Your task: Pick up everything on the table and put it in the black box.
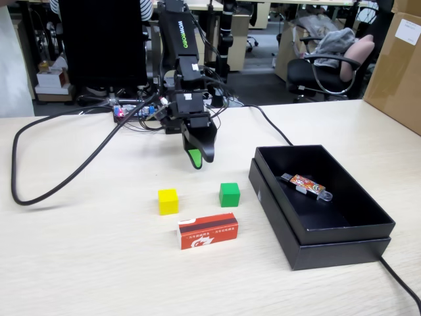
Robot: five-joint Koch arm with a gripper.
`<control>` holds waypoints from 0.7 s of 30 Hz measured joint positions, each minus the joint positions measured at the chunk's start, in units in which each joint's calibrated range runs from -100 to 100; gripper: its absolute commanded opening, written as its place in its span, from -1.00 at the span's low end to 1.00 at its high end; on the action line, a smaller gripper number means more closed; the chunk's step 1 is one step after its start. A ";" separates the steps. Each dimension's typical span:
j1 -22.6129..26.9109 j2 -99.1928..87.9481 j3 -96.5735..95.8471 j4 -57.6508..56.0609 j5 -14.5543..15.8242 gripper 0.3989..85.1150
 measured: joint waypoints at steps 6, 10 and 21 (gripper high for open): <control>1.76 2.91 15.53 -14.64 1.81 0.11; 2.20 15.33 34.61 -29.19 3.81 0.11; 2.49 39.77 59.73 -51.48 6.54 0.11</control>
